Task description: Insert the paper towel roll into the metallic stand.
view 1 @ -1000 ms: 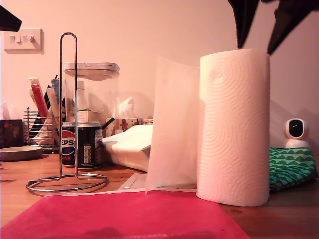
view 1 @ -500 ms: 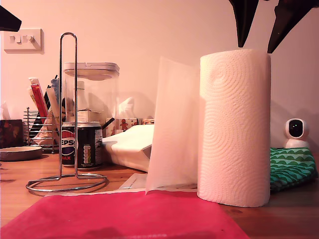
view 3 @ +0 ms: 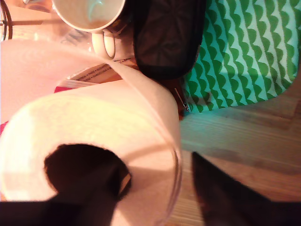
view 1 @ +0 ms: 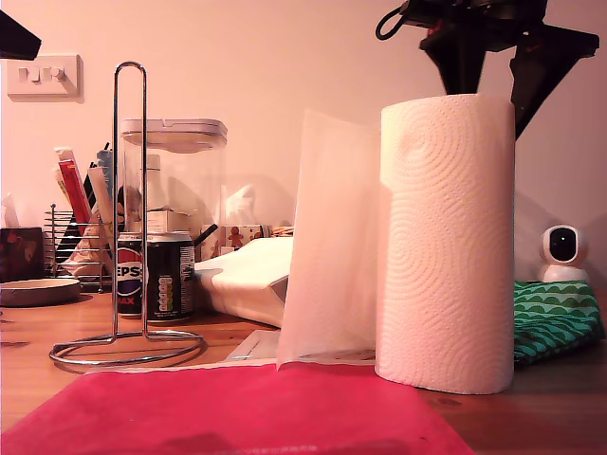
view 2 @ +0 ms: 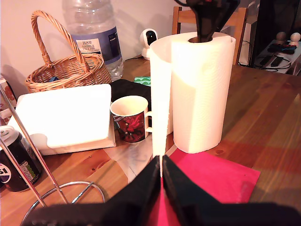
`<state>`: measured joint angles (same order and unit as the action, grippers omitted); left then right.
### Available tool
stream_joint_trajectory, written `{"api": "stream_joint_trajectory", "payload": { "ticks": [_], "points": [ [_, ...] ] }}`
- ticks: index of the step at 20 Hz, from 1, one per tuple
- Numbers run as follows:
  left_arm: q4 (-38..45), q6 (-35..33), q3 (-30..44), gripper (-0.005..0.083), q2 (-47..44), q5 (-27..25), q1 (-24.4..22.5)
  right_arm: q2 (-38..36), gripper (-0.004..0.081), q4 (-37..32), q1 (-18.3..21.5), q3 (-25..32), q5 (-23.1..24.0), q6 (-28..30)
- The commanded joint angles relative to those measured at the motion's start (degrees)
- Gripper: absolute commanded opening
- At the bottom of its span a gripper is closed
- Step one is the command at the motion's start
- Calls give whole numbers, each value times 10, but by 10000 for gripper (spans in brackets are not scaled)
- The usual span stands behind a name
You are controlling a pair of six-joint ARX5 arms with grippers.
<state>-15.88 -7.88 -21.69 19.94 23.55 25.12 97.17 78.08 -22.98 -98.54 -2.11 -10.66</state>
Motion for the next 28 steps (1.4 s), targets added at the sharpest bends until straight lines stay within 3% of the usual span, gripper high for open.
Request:
{"api": "stream_joint_trajectory", "payload": {
  "ticks": [1, 5, 9, 12, 16, 23, 28],
  "points": [
    [5, -1, 7, -23, -1, 2, 2, -3, 258, -1, -5, 0, 2, 1],
    [10, -1, 7, -23, -1, -6, 1, -3, -12, -3, -18, 0, 2, 7],
    [75, -7, 7, -16, 10, -70, 1, -3, -11, -3, -33, 0, 2, 19],
    [115, -48, 7, 20, 40, -136, -3, -3, -11, -3, -33, 0, 1, 30],
    [151, -58, 7, 206, 122, -133, -19, -3, -11, -3, -33, 0, 1, 46],
    [248, 34, 7, 260, 249, -98, -120, -3, -11, -5, -32, 0, 1, 81],
    [310, 49, 7, 347, 314, -95, -135, -3, -11, -7, -32, 0, 1, 92]
  ]
}}
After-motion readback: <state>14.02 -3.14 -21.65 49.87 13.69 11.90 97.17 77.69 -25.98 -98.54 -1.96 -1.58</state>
